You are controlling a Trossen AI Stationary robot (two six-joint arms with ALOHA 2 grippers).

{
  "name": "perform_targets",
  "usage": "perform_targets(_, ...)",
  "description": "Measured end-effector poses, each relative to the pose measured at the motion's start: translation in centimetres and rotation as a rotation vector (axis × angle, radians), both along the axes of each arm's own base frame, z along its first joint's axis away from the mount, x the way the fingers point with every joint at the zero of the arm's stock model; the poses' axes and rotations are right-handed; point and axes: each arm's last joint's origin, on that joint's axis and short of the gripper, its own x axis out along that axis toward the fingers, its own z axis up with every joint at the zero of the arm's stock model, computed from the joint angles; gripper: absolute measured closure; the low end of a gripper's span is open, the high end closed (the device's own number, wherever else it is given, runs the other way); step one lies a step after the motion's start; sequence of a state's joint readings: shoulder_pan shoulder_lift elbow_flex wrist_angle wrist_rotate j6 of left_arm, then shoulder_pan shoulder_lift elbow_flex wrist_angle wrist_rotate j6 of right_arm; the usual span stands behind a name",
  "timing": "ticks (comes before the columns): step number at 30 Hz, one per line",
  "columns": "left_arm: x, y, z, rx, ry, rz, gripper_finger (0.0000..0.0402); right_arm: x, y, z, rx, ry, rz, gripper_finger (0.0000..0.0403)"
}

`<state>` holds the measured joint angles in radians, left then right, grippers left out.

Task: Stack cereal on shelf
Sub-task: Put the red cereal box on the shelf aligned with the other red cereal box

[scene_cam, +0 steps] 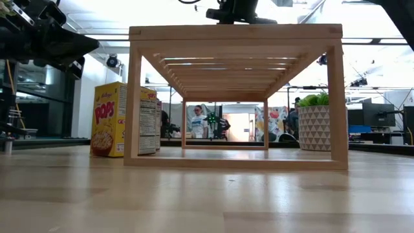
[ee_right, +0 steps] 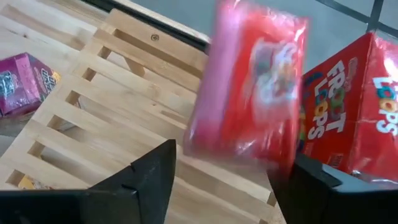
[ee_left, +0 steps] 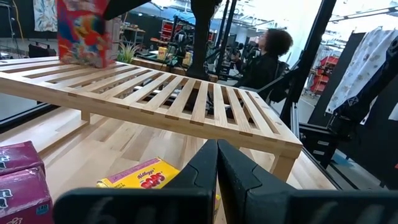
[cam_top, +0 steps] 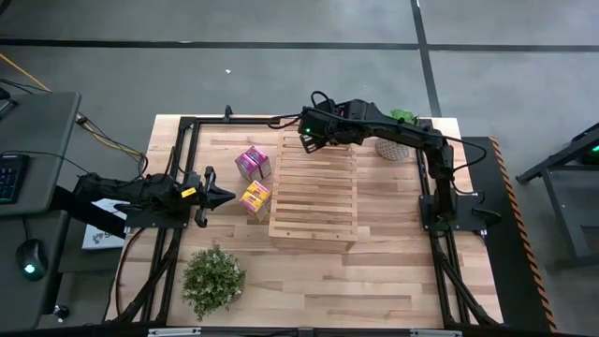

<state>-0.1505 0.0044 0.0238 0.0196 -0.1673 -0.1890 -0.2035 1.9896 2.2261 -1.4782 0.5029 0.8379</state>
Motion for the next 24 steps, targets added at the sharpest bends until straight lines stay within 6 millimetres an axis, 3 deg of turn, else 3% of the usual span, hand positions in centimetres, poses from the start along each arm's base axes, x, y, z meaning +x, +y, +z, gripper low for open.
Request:
perform_targets(16,0.0,0.0,0.0,0.000,0.001,0.000,0.0398,-0.6,0.3,0.6,0.056,-0.016,0.027,0.0155)
perform_targets(24,0.0,0.0,0.0,0.000,0.001,-0.001,0.0398,-0.2,2.3,0.7,0.191,-0.034,0.166,0.0155)
